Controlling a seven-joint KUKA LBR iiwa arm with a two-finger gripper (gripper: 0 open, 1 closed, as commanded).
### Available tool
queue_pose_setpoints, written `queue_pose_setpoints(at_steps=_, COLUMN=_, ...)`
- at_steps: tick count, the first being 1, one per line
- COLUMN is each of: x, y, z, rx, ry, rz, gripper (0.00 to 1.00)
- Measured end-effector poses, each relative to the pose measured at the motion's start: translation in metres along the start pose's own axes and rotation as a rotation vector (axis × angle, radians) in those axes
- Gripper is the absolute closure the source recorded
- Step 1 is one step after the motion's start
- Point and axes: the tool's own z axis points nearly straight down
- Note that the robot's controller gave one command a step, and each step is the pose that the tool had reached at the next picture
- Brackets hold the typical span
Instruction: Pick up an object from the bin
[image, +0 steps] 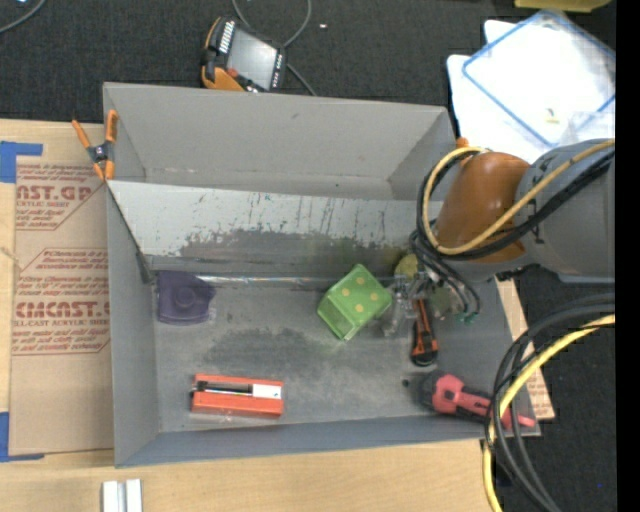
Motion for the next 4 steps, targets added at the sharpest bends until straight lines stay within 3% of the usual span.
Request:
queue_pose_setpoints(at_steps=2, x=0.002, y=0.001, z=-0.014, rx=-0.002, ry=0.009, rz=-0.001, gripper=1.00)
queue_pose_setpoints(at_steps=4, x=-0.001, y=0.001, z=-0.051, rx=0.000, ry=0.000, rz=-0.002, gripper=1.00)
